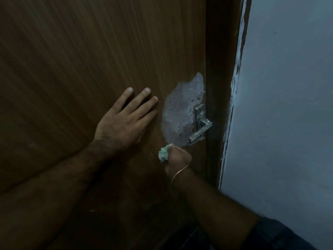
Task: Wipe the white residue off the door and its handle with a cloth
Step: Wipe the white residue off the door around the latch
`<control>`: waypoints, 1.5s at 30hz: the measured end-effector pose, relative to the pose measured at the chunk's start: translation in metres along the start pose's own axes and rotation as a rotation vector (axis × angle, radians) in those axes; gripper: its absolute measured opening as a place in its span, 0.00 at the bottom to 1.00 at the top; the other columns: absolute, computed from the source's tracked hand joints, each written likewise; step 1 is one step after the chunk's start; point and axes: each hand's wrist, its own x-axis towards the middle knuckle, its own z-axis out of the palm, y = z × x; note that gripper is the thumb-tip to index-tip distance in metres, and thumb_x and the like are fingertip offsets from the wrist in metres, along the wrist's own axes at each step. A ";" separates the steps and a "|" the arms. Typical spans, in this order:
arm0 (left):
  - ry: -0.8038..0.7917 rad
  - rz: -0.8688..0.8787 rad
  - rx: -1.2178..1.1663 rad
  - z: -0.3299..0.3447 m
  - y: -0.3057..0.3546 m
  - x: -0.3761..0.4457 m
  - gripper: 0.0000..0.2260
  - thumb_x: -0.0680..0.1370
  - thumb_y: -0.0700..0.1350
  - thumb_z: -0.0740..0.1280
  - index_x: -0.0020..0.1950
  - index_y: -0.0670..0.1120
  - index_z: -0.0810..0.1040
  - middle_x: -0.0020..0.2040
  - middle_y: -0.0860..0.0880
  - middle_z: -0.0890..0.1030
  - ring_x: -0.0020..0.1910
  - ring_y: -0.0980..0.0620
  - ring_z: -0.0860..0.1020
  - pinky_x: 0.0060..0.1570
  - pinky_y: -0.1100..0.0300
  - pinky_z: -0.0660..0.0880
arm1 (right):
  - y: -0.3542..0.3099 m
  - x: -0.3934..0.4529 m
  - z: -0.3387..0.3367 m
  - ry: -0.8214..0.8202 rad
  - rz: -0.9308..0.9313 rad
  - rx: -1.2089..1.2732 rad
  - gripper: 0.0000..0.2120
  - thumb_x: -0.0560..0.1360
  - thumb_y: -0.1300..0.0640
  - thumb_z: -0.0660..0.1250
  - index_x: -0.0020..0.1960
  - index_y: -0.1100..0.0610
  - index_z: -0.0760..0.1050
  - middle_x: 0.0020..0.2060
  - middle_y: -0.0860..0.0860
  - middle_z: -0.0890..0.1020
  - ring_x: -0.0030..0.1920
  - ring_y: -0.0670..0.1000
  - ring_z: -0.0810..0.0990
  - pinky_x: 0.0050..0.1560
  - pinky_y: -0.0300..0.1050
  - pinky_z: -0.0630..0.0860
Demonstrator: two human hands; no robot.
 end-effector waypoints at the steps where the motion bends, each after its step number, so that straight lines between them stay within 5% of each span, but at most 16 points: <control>1: 0.015 0.009 0.012 0.002 0.001 -0.001 0.22 0.78 0.52 0.64 0.71 0.47 0.73 0.78 0.43 0.63 0.79 0.40 0.55 0.76 0.39 0.48 | -0.002 -0.003 0.006 0.003 -0.025 0.027 0.13 0.75 0.68 0.68 0.59 0.67 0.77 0.55 0.63 0.81 0.45 0.55 0.82 0.51 0.48 0.82; 3: 0.013 0.020 -0.013 0.000 0.003 -0.001 0.21 0.78 0.51 0.63 0.71 0.47 0.74 0.78 0.43 0.64 0.79 0.40 0.55 0.76 0.39 0.48 | -0.008 -0.010 0.019 0.014 -0.044 0.113 0.09 0.74 0.70 0.69 0.54 0.67 0.80 0.45 0.59 0.83 0.37 0.50 0.80 0.35 0.39 0.79; 7: -0.086 -0.007 0.022 -0.004 0.001 -0.001 0.25 0.79 0.55 0.62 0.75 0.51 0.68 0.80 0.45 0.57 0.80 0.42 0.48 0.76 0.41 0.43 | -0.017 -0.029 0.023 -0.054 -0.013 0.159 0.11 0.77 0.70 0.62 0.58 0.68 0.76 0.35 0.55 0.76 0.34 0.54 0.77 0.34 0.42 0.74; 9: -0.131 -0.008 0.023 -0.006 0.001 -0.001 0.27 0.77 0.56 0.64 0.76 0.52 0.66 0.81 0.46 0.54 0.80 0.42 0.46 0.76 0.41 0.39 | -0.027 -0.047 0.031 -0.131 -0.016 0.157 0.13 0.78 0.71 0.60 0.62 0.70 0.73 0.40 0.61 0.80 0.35 0.55 0.78 0.39 0.46 0.76; 12: -0.084 -0.007 -0.034 -0.010 0.001 -0.002 0.26 0.76 0.55 0.66 0.73 0.51 0.70 0.80 0.47 0.58 0.80 0.44 0.48 0.77 0.43 0.41 | -0.044 -0.055 0.036 -0.257 -0.070 0.145 0.15 0.78 0.72 0.59 0.64 0.71 0.72 0.58 0.66 0.78 0.54 0.61 0.79 0.59 0.50 0.75; 15: -0.056 -0.019 -0.241 -0.014 0.001 -0.008 0.21 0.76 0.49 0.65 0.69 0.51 0.74 0.77 0.49 0.66 0.80 0.48 0.52 0.77 0.47 0.44 | -0.051 -0.060 0.017 -0.523 -0.039 0.121 0.18 0.80 0.70 0.55 0.69 0.69 0.67 0.57 0.63 0.75 0.55 0.57 0.75 0.68 0.50 0.69; 18: -0.070 -0.170 -0.608 -0.021 0.009 -0.016 0.19 0.78 0.41 0.63 0.69 0.50 0.75 0.71 0.51 0.74 0.77 0.54 0.61 0.77 0.55 0.48 | -0.051 -0.069 -0.007 -0.661 -0.007 0.145 0.15 0.80 0.69 0.55 0.65 0.63 0.70 0.52 0.60 0.78 0.50 0.54 0.79 0.55 0.46 0.78; 20: -0.091 -0.482 -1.024 -0.032 0.023 -0.023 0.17 0.80 0.42 0.62 0.69 0.51 0.74 0.68 0.52 0.77 0.70 0.55 0.71 0.73 0.58 0.57 | -0.050 -0.077 -0.024 -0.685 -0.001 0.172 0.15 0.80 0.69 0.56 0.64 0.62 0.70 0.51 0.60 0.79 0.49 0.54 0.80 0.49 0.46 0.82; 23: -0.228 -1.017 -1.896 -0.048 0.047 -0.039 0.13 0.81 0.50 0.63 0.65 0.54 0.76 0.62 0.50 0.80 0.61 0.51 0.78 0.63 0.49 0.75 | -0.050 -0.090 -0.048 -0.751 -0.020 0.157 0.20 0.77 0.68 0.61 0.69 0.63 0.68 0.58 0.62 0.78 0.53 0.56 0.81 0.53 0.49 0.82; 26: -0.293 -1.103 -2.410 -0.051 0.067 -0.061 0.11 0.79 0.46 0.69 0.60 0.45 0.80 0.55 0.43 0.85 0.55 0.44 0.83 0.55 0.46 0.80 | -0.048 -0.106 -0.067 -0.800 -0.079 0.024 0.18 0.74 0.68 0.64 0.64 0.64 0.72 0.56 0.62 0.80 0.51 0.56 0.83 0.52 0.48 0.82; 29: -0.201 -1.128 -2.474 -0.058 0.084 -0.070 0.12 0.76 0.37 0.70 0.60 0.40 0.79 0.54 0.40 0.84 0.52 0.45 0.84 0.48 0.51 0.82 | -0.045 -0.119 -0.083 -0.756 -0.122 -0.106 0.08 0.76 0.66 0.63 0.54 0.63 0.77 0.50 0.62 0.82 0.48 0.56 0.84 0.48 0.48 0.83; 33: -0.134 -1.156 -2.421 -0.065 0.095 -0.071 0.11 0.75 0.35 0.72 0.56 0.42 0.81 0.47 0.43 0.86 0.45 0.49 0.86 0.41 0.56 0.82 | -0.048 -0.134 -0.097 -0.713 -0.235 -0.294 0.10 0.78 0.59 0.66 0.57 0.62 0.76 0.50 0.60 0.82 0.48 0.56 0.84 0.46 0.49 0.81; 39: -0.029 -1.183 -2.394 -0.071 0.109 -0.059 0.09 0.73 0.36 0.74 0.52 0.42 0.81 0.46 0.43 0.86 0.45 0.48 0.85 0.44 0.53 0.83 | -0.046 -0.141 -0.101 -0.437 -0.762 -0.741 0.06 0.73 0.63 0.72 0.50 0.59 0.79 0.43 0.59 0.83 0.43 0.53 0.83 0.45 0.45 0.82; 42: -0.016 -1.210 -2.394 -0.075 0.115 -0.053 0.08 0.73 0.37 0.74 0.51 0.42 0.81 0.46 0.43 0.86 0.45 0.48 0.85 0.45 0.52 0.83 | -0.049 -0.139 -0.106 -0.172 -1.083 -0.973 0.10 0.72 0.60 0.72 0.49 0.49 0.76 0.47 0.48 0.79 0.46 0.44 0.79 0.43 0.36 0.78; 45: 0.029 -1.204 -2.411 -0.081 0.122 -0.046 0.08 0.74 0.37 0.73 0.52 0.43 0.80 0.44 0.44 0.85 0.42 0.50 0.85 0.41 0.56 0.82 | -0.053 -0.143 -0.111 -0.396 -1.059 -0.987 0.10 0.71 0.55 0.74 0.48 0.46 0.76 0.44 0.45 0.79 0.44 0.44 0.80 0.43 0.36 0.80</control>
